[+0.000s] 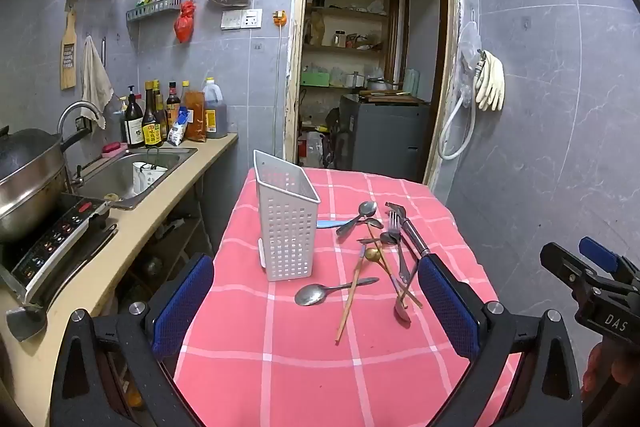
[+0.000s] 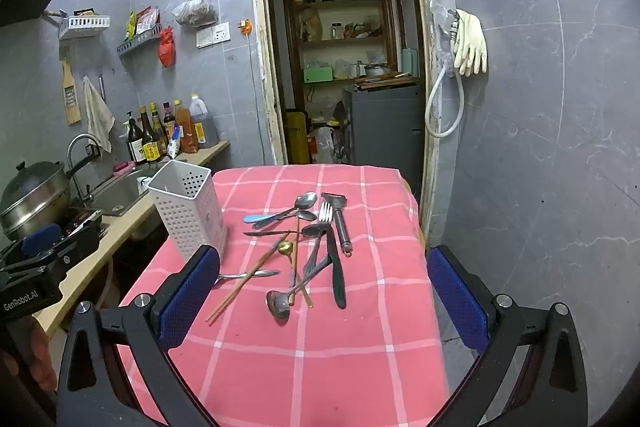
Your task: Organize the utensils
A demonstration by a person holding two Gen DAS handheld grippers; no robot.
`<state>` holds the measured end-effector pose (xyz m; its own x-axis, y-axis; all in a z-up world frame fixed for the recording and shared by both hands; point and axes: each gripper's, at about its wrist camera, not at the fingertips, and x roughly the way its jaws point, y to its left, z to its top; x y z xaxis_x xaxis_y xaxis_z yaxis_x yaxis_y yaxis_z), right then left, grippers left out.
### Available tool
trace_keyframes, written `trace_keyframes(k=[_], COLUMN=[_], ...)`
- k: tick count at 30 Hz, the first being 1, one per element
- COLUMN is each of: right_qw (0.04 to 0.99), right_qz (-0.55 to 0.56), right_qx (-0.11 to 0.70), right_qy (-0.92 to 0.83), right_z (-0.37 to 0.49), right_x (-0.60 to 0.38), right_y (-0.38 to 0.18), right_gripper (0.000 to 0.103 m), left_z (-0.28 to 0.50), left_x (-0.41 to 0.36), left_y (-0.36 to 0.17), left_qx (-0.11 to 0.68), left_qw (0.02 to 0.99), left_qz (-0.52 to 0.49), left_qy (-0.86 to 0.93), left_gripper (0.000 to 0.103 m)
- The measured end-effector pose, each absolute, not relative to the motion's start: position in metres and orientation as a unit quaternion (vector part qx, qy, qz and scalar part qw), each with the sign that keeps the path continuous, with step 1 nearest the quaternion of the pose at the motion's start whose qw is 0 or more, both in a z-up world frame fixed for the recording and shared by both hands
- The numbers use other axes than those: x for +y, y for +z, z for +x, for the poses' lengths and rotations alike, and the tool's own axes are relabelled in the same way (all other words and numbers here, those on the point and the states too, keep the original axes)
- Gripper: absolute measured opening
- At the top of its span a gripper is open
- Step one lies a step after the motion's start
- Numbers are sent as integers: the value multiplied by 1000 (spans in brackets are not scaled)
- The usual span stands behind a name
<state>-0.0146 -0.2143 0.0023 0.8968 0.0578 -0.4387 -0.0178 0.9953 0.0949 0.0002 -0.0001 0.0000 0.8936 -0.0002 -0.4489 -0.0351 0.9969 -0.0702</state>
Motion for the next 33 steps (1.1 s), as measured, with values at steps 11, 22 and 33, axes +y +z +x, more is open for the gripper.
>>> trace_keyframes(k=[11, 22, 33], right_qw=[972, 971, 971], right_qz=[42, 43, 39], right_qx=[230, 233, 234], right_qy=[17, 20, 19], right_z=[-15, -11, -15], right_x=[-214, -221, -216], right_y=[3, 0, -2], right_gripper=[102, 102, 102], left_z=[1, 0, 0], left_x=[1, 0, -1], left_y=[-1, 0, 0], left_qx=[228, 227, 227], left_qw=[973, 973, 973], left_qz=[-38, -36, -34], left_qy=[10, 10, 10], left_gripper=[103, 103, 103])
